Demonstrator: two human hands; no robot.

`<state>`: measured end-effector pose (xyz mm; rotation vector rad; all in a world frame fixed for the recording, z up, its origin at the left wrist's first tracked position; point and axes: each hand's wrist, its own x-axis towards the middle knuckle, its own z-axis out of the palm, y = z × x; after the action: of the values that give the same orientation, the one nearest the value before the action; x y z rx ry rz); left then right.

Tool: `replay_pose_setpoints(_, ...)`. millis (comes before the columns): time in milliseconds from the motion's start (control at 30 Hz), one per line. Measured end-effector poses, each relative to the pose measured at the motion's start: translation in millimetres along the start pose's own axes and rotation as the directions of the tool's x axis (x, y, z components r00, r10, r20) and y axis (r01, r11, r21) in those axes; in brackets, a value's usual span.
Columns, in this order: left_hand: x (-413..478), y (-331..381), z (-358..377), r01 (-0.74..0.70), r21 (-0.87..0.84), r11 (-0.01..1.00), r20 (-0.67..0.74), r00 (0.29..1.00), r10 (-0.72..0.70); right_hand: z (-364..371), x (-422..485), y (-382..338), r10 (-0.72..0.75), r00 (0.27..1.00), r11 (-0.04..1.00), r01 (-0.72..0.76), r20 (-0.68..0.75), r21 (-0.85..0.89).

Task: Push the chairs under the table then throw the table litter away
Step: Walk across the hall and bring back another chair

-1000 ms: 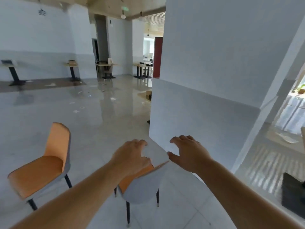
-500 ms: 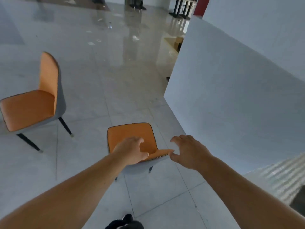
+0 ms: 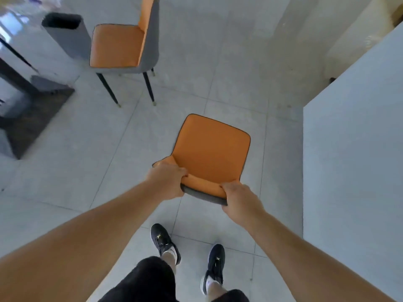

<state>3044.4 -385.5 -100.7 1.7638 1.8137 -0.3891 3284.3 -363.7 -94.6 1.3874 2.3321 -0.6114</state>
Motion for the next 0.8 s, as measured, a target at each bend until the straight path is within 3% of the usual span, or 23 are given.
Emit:
replay_pose_setpoints(200,-6,-43,-2,0.068,-0.065,0.996,-0.06,0.996,-0.072,6,42,-26,-0.178,0.984,0.983,0.176,-0.032,-0.058)
replay_pose_setpoints(367,-44,-108,11,0.231,-0.173,0.957,-0.085,0.965,-0.248,-5,83,-92,-0.357,0.934,0.923,0.355,0.019,-0.15)
replay_pose_setpoints(600,-106,-212,35,0.488,-0.39,0.781,-0.049,0.836,-0.547,-30,156,-235,-0.518,0.844,0.781,0.534,0.143,-0.322)
replay_pose_setpoints(800,-132,-286,42,0.562,-0.578,0.591,-0.013,0.718,-0.696,-52,223,-359,-0.564,0.797,0.701,0.6,0.217,-0.385)
